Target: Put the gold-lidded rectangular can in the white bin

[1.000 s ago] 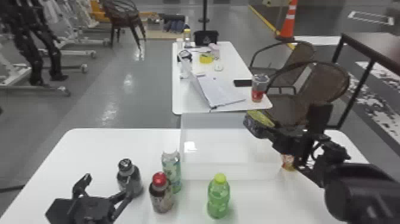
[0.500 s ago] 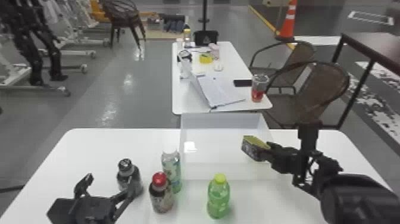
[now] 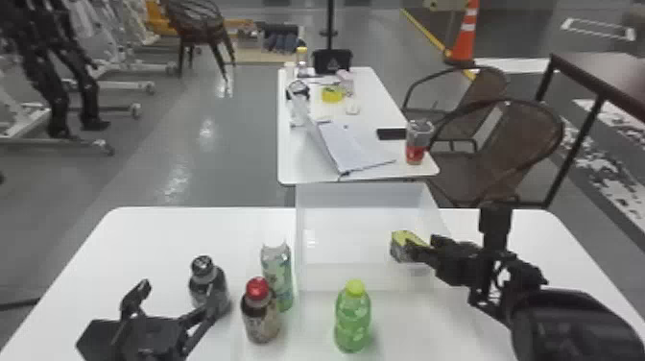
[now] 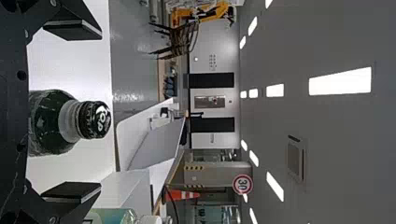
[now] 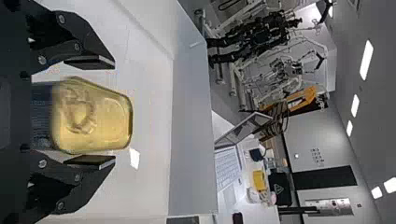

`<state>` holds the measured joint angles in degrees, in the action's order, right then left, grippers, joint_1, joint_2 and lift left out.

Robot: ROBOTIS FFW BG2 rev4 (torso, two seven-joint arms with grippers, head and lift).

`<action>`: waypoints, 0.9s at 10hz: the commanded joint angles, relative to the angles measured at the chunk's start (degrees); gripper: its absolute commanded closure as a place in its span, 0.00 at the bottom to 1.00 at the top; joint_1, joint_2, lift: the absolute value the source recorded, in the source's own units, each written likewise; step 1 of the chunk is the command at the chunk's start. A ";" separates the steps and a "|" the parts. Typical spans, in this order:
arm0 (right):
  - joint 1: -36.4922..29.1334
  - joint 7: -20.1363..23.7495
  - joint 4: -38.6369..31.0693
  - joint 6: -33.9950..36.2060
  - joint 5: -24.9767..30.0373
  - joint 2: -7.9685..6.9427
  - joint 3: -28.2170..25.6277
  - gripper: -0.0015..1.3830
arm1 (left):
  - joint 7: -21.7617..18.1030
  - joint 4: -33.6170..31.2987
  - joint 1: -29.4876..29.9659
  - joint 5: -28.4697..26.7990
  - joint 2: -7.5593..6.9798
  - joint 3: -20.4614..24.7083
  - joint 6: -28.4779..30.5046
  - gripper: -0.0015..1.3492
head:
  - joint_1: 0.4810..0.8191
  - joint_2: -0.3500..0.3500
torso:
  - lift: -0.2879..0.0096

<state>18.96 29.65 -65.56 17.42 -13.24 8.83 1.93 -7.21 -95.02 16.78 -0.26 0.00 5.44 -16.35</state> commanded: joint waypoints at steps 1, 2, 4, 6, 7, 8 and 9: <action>0.02 0.06 0.35 -0.81 -0.82 -0.04 0.00 0.15 | 0.00 0.01 0.00 0.00 0.15 0.01 0.00 0.12 | 0.20 0.50 | 0.63; 0.02 0.32 0.26 -1.60 -1.53 -0.04 0.00 0.04 | 0.00 0.01 0.00 0.00 0.15 0.01 0.00 0.12 | 0.20 0.50 | 0.63; 0.02 1.55 -2.46 -3.10 -2.76 -0.22 0.00 0.09 | 0.79 -0.17 -0.08 -1.32 0.15 -0.16 -0.71 0.12 | 0.20 0.50 | 0.63; -0.24 2.52 -11.60 -3.54 -4.87 -0.30 0.35 0.10 | 0.88 -0.17 -0.35 -1.58 0.15 -0.51 -0.71 0.12 | 0.20 0.50 | 0.63; -1.74 2.43 -16.09 -4.77 -5.75 -0.22 0.35 0.10 | 0.97 -0.17 -0.44 -1.58 0.15 -0.78 -0.79 0.12 | 0.20 0.50 | 0.63; -4.90 0.15 -21.10 -7.67 -5.13 -0.13 0.00 0.10 | 1.14 -0.17 -0.52 -1.58 0.15 -0.95 -0.97 0.12 | 0.20 0.50 | 0.63; -9.82 -4.86 -26.99 -9.78 -3.20 -0.22 -0.79 0.10 | 1.41 -0.25 -0.44 -1.49 0.15 -1.04 -1.32 0.12 | 0.20 0.50 | 0.63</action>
<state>12.05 25.54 -88.77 9.01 -17.51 8.66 1.56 -5.79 -95.24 16.32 -1.80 0.00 4.49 -17.47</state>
